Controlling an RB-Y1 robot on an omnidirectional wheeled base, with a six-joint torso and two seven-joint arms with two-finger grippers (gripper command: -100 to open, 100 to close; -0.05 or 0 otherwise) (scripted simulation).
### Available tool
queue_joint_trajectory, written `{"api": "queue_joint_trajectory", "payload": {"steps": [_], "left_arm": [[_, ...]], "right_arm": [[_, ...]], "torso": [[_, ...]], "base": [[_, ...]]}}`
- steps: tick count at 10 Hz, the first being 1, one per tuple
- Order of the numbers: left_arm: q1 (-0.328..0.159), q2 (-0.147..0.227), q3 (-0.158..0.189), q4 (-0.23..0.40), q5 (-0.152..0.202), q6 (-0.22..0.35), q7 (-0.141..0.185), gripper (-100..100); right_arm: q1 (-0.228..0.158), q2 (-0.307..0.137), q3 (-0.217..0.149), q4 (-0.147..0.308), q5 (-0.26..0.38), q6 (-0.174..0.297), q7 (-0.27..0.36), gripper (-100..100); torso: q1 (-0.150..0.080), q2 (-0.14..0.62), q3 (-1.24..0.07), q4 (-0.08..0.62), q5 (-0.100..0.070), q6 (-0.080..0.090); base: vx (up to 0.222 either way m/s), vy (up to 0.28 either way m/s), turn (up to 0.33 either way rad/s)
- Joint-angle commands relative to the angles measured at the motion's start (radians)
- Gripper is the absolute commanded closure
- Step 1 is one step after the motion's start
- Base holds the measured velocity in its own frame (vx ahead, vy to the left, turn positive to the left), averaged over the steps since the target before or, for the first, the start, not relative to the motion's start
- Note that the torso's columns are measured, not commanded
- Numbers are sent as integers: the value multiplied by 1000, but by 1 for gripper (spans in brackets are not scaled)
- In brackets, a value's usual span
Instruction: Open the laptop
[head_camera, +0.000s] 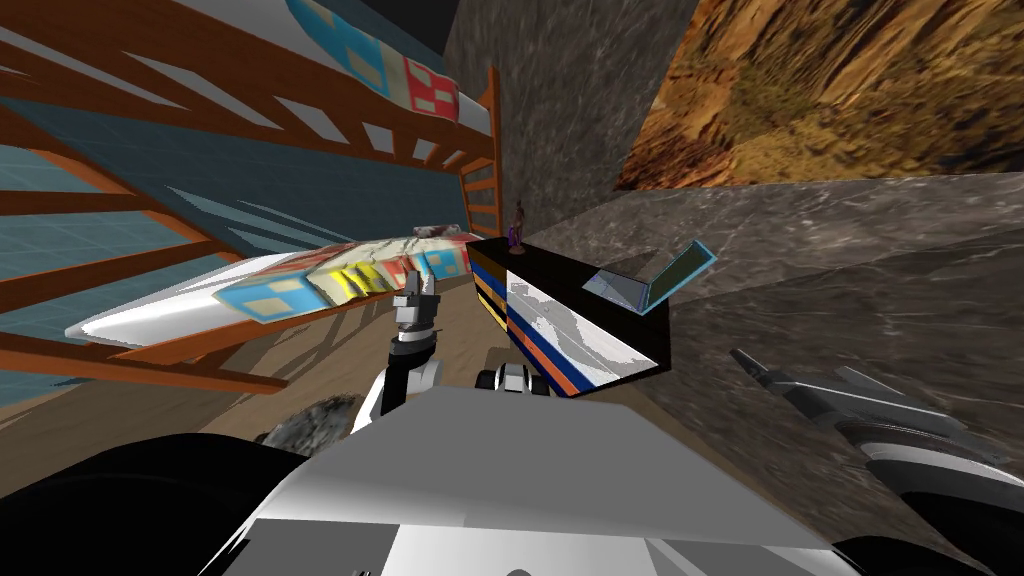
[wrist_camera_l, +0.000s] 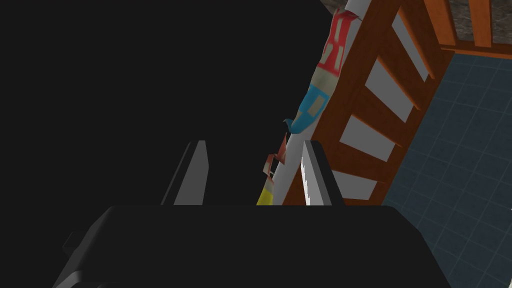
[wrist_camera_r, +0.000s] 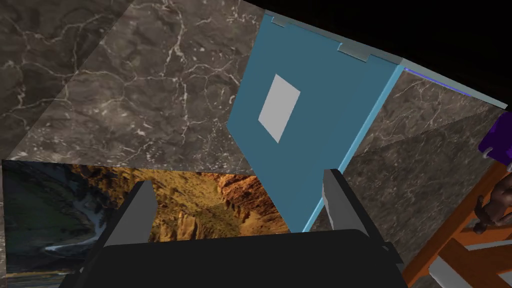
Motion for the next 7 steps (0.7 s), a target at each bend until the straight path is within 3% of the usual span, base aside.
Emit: {"api": "queue_joint_trajectory", "payload": {"steps": [1,7], "left_arm": [[0,0,0,0,0,0,0,0],[0,0,0,0,0,0,0,0]], "right_arm": [[34,-42,-61,24,21,30,17,-100],[145,-172,-243,97,96,119,79,-100]], "torso": [[3,-3,-2,-1,1,0],[6,-3,-2,-1,2,0]], "base": [[158,115,4],[187,139,23]]}}
